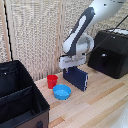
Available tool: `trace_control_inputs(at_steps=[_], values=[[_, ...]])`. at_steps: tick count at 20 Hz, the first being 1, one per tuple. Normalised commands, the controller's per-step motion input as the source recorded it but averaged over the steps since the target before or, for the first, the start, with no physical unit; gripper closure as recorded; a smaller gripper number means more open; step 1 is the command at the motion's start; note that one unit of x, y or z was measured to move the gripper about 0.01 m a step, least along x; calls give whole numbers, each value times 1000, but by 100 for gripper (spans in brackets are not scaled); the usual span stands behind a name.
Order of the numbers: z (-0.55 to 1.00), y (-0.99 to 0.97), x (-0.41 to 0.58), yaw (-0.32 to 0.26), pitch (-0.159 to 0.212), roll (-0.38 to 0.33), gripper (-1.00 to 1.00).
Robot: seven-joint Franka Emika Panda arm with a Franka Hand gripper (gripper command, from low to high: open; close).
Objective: Discover the targeted book and set your gripper to the appropriate amplitude. Smoothly guide your gripper in the direction of the book and snatch it firmly. Search for the back section of the caddy. Move the held book towards the back section and lightly deposit it inside.
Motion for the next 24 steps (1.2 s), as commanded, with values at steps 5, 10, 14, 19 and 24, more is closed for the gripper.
trace_control_inputs(at_steps=[5,10,14,19,24], values=[[41,-22,-93,-54,-35,-3,100],[634,-475,189,-206,23,-28,100],[931,-363,221,-246,78,0,100],[989,-406,238,-230,84,0,100],[957,-245,322,-237,56,-63,100]])
